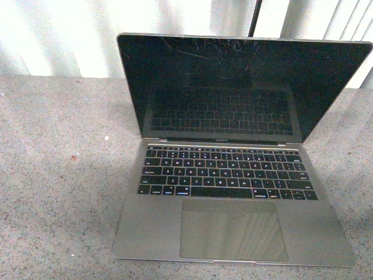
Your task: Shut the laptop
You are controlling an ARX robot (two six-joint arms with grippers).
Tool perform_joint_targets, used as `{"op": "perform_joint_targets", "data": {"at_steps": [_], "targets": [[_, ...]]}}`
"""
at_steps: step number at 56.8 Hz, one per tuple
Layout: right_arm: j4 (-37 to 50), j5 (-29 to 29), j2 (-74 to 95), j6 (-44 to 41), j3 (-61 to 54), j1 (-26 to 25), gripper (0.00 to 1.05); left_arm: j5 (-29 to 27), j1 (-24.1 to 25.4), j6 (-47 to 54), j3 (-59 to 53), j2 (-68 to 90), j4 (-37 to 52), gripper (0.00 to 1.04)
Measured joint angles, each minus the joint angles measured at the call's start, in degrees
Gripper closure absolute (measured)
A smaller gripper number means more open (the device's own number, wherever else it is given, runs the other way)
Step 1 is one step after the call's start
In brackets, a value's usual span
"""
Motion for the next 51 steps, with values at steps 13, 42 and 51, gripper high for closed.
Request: {"op": "perform_joint_targets", "data": {"at_steps": [13,42,51], "targets": [[0.0,0.0,0.0,0.0,0.0,0.0,0.07,0.0,0.0,0.0,0.0,0.0,0.0,0.07],[0.0,0.0,0.0,0.0,0.0,0.0,0.07,0.0,0.0,0.0,0.0,0.0,0.0,0.07],[0.0,0.0,0.0,0.0,0.0,0.0,0.07,0.0,0.0,0.0,0.0,0.0,-0.02,0.07]]}}
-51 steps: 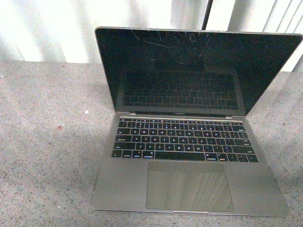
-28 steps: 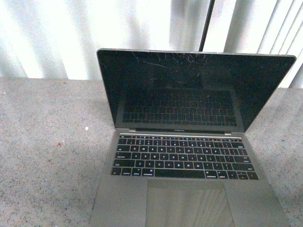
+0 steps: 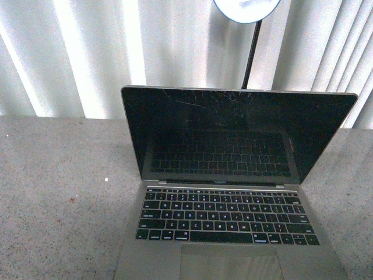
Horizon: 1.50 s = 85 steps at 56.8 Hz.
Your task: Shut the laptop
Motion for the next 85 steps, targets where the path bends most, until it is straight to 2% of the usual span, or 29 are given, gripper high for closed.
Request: {"op": "perform_joint_targets", "data": {"at_steps": [12,15,17,19,23,26,29,34,40,46,62,65,71,79,83,85], "targets": [[-0.11,0.04,0.09,0.04,0.04,0.04,0.07,0.0,0.0,0.0,0.0,0.0,0.0,0.07],[-7.13,6.05,3.54,3.34,2.93,1.99,0.07,-1.86,0.15,-3.76,0.83,2.19,-2.08,0.07],[-12.13,10.05,9.14,6.56,5.97,3.54,0.07,-0.81,1.05,-8.83,1.46,6.54,-0.13,0.07],[-12.48,10.08,13.38,7.39,7.54,4.28,0.07,0.28,1.88,-11.34,1.97,10.84,3.58,0.07],[-7.89,6.58,21.86,5.68,10.38,5.6,0.07,5.31,3.13,-14.03,3.91,21.79,15.26,0.07],[-3.93,2.12,28.5,0.63,13.22,6.23,0.07,8.96,2.95,-13.73,6.75,29.97,23.08,0.07],[-0.68,-1.7,33.46,-4.74,15.43,6.23,0.07,11.43,1.29,-11.43,10.49,39.19,30.84,0.07],[5.64,-7.26,42.01,-15.21,19.69,5.35,0.07,12.79,-2.54,-5.75,15.87,50.77,37.4,0.07],[11.67,-13.97,52.15,-25.24,26.27,3.23,0.07,12.59,-7.3,0.13,21.51,61.66,38.95,0.07],[15.85,-16.44,58.86,-29.38,31.5,2.16,0.07,11.26,-10.62,4.37,26.84,69.2,39.98,0.07],[17.51,-19.78,68.26,-32.61,37.99,1.9,0.07,2.08,-14.6,11.74,45.13,88.15,38.77,0.07],[17.7,-20.35,69.53,-32.79,38.88,1.55,0.17,0.9,-15.63,12.5,48.94,90.75,37.51,0.07],[15.74,-24.15,72.06,-34.45,40.15,0.74,0.45,-0.55,-17.88,15.45,53.75,93.2,34.47,0.08],[13.86,-26.91,75.3,-37.7,42.42,0.57,0.72,-2.32,-20.81,19.87,54.45,94.25,33.4,0.35],[12.11,-28.11,78.03,-39.56,45.18,0.15,0.9,-3.89,-22.56,22.73,55.17,96.0,32.54,0.53],[11.3,-28.33,78.77,-40.19,46.16,-0.02,0.95,-4.2,-23.06,23.19,55.76,96.72,31.82,0.6]]}}
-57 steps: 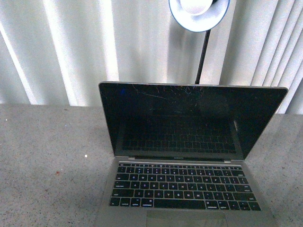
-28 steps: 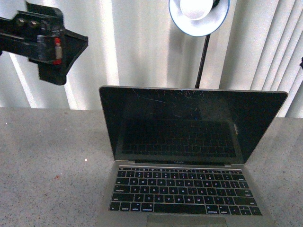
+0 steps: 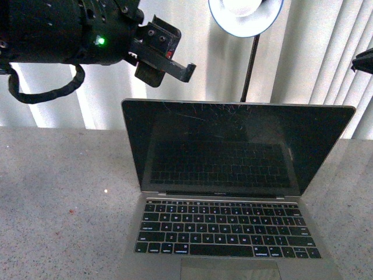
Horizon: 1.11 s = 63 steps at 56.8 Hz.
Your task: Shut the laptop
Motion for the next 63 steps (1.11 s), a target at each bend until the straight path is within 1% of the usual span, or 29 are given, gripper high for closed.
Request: {"op": "perform_joint_targets", "data": {"at_steps": [1,3,7,8,11,12,20,29,45,54,63], "targets": [[-0.44,-0.09,0.55,-0.33,0.63,-0.11,0.99,-0.07,-0.11,0.07,0.15,0.17,-0.17,0.61],[-1.09,-0.24,1.33,-1.14,1.53,-0.26,1.02,-0.37,-0.52,0.28,0.87,0.85,-0.66,0.69],[-2.38,-0.2,3.26,-2.75,3.65,-0.5,1.02,-0.79,-1.18,0.42,2.6,1.97,-1.92,0.83],[-2.93,-0.22,3.91,-3.39,4.31,-0.5,1.02,-0.85,-1.42,0.46,3.26,2.27,-2.47,0.88],[-3.45,-0.22,4.98,-4.33,5.33,-0.46,1.02,-1.01,-1.84,0.61,4.7,3.04,-3.45,0.99],[-3.72,-0.24,5.29,-4.46,5.68,-0.35,1.02,-1.09,-1.92,0.66,4.92,3.21,-3.58,1.01],[-4.79,-0.17,7.37,-5.75,8.31,0.61,1.02,-1.36,-2.64,1.79,8.09,5.81,-7.13,1.01],[-5.88,-0.17,9.2,-7.21,9.38,1.64,1.02,-0.92,-2.82,3.23,8.68,7.02,-11.04,1.01],[-6.58,0.46,12.7,-9.51,9.97,3.58,1.02,-0.09,-2.45,5.46,8.46,7.08,-11.91,1.01],[-6.67,1.01,13.57,-9.75,10.56,4.72,1.02,2.38,-1.95,6.01,7.91,6.78,-14.4,1.01],[-7.67,1.09,13.57,-9.66,10.8,5.84,1.02,3.56,-1.64,6.64,7.5,5.99,-16.0,1.01]]}}
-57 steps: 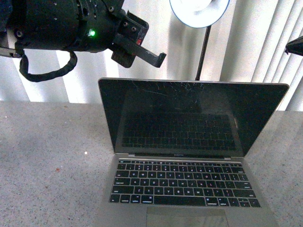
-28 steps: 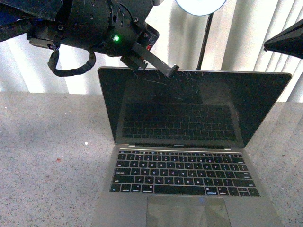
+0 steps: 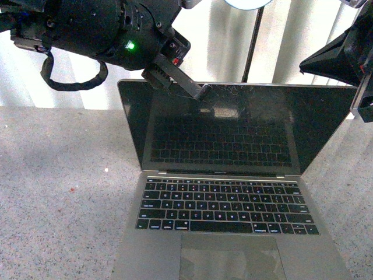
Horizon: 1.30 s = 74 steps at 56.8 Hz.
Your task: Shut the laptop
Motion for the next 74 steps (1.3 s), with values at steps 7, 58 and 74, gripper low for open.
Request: {"op": "perform_joint_targets", "data": {"at_steps": [7,58,74], "targets": [[-0.96,0.02,0.0,-0.02,-0.02,0.74,1.02,0.28,0.04,0.33,-0.33,-0.48,-0.79,1.01],[-5.29,0.52,-4.61,-2.56,-5.05,3.13,1.02,1.31,0.33,3.58,-4.26,-5.42,-7.28,1.01],[-5.57,0.63,-4.74,-2.86,-5.25,3.17,1.02,1.84,0.2,4.31,-4.68,-5.84,-8.41,1.01]]}}
